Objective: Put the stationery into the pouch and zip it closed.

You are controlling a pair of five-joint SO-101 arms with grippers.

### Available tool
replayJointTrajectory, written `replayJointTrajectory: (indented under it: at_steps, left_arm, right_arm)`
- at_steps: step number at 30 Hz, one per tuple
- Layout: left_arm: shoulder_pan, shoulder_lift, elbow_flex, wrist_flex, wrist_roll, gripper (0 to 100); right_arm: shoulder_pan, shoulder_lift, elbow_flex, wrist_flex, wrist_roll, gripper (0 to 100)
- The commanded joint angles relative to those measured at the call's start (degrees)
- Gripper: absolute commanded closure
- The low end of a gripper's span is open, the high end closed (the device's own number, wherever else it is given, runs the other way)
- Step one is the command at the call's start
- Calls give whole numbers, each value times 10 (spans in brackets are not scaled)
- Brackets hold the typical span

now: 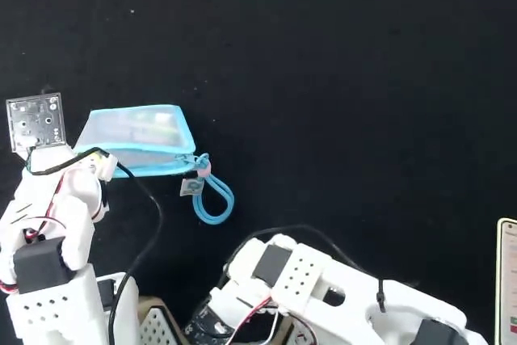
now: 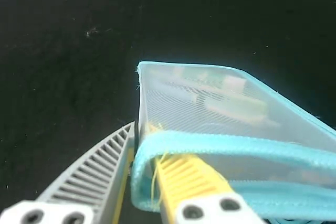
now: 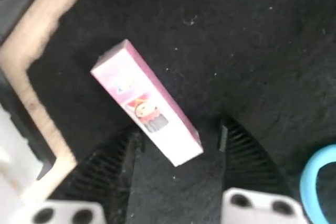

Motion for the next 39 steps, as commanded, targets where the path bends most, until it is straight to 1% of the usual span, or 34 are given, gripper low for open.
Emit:
replayJointTrajectory:
  at_steps: [1,3,7,11,14,18,21,24,26,27,29,31,33,36,39]
  left_arm:
    - [-7,-4,-9,-8,-4,970]
    - [-7,-4,-9,-8,-5,970]
    - [-7,-4,-9,-7,-5,970]
    - [-7,-4,-9,-7,-5,970]
    - [-7,-4,-9,-7,-5,970]
    - [-7,-4,-9,-7,-5,970]
    - [-7,-4,-9,-7,-5,970]
    - [-7,-4,-9,-7,-5,970]
    - [-7,-4,-9,-6,-5,970]
    - [-7,-4,-11,-2,-4,970]
    - [-3,-4,-15,9,-4,970]
    - [-2,-4,-15,8,-4,970]
    - [-2,-4,-15,8,-4,970]
    - [-3,-4,-15,9,-4,970]
    - [-3,-4,-14,8,-4,970]
  right_arm:
    - [-4,-8,-1,-24,-8,777]
    - [-4,-8,0,-33,-9,831]
    - [-4,-11,-3,-34,-9,988]
    - [11,-12,-11,-27,-9,988]
    - [76,-12,-30,-25,-9,988]
    - [205,-12,-88,25,-16,988]
    - [320,-9,-132,35,-76,988]
    - [433,-7,-162,15,-172,985]
    - [492,-4,-173,13,-228,983]
    - [514,5,-176,17,-242,983]
    - [541,36,-181,33,-246,968]
    - [555,87,-184,32,-251,923]
    - [567,146,-203,12,-293,887]
    - [580,245,-254,-3,-370,870]
    - [577,330,-324,22,-409,868]
